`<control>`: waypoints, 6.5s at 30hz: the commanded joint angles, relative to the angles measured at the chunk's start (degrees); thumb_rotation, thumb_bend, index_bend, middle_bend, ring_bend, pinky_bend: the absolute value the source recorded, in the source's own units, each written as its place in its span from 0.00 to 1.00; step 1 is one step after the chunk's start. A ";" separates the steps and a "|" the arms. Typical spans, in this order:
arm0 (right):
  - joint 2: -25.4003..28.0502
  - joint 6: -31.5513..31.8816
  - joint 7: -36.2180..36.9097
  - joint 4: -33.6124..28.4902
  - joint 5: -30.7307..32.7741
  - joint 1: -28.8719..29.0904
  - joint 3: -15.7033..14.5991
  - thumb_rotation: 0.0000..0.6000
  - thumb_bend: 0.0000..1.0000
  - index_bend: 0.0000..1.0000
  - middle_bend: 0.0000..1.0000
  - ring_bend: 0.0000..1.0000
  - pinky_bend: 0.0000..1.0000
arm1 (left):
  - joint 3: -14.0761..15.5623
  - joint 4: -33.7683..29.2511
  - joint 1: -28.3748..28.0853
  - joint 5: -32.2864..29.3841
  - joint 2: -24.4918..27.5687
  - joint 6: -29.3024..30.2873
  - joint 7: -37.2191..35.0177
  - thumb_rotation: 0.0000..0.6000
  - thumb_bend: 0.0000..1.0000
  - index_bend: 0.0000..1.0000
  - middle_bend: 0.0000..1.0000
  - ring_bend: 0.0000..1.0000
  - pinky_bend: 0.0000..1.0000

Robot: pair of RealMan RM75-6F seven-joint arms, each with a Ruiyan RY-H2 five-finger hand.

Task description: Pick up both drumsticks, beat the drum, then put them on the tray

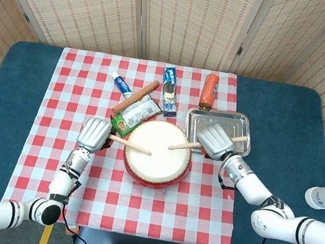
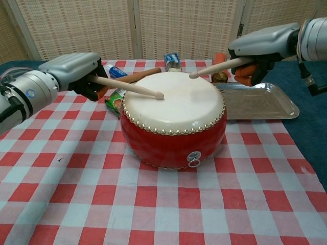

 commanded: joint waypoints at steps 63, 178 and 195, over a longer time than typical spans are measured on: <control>-5.55 3.45 -12.92 2.88 8.14 4.81 -3.83 1.00 0.63 1.00 1.00 0.99 0.99 | -0.22 -6.99 1.94 3.58 5.25 8.01 -1.99 1.00 0.83 0.98 1.00 1.00 1.00; 10.83 -6.12 32.54 -17.34 14.42 -4.04 15.68 1.00 0.15 0.40 0.42 0.32 0.48 | -2.98 -14.54 -1.48 -2.12 2.17 8.74 13.28 1.00 0.81 0.95 1.00 0.98 1.00; 1.85 0.02 27.48 -15.24 23.95 4.25 10.60 1.00 0.09 0.46 0.48 0.34 0.49 | -3.38 -17.14 -5.63 -8.24 -0.86 13.21 24.12 1.00 0.81 0.94 1.00 0.98 1.00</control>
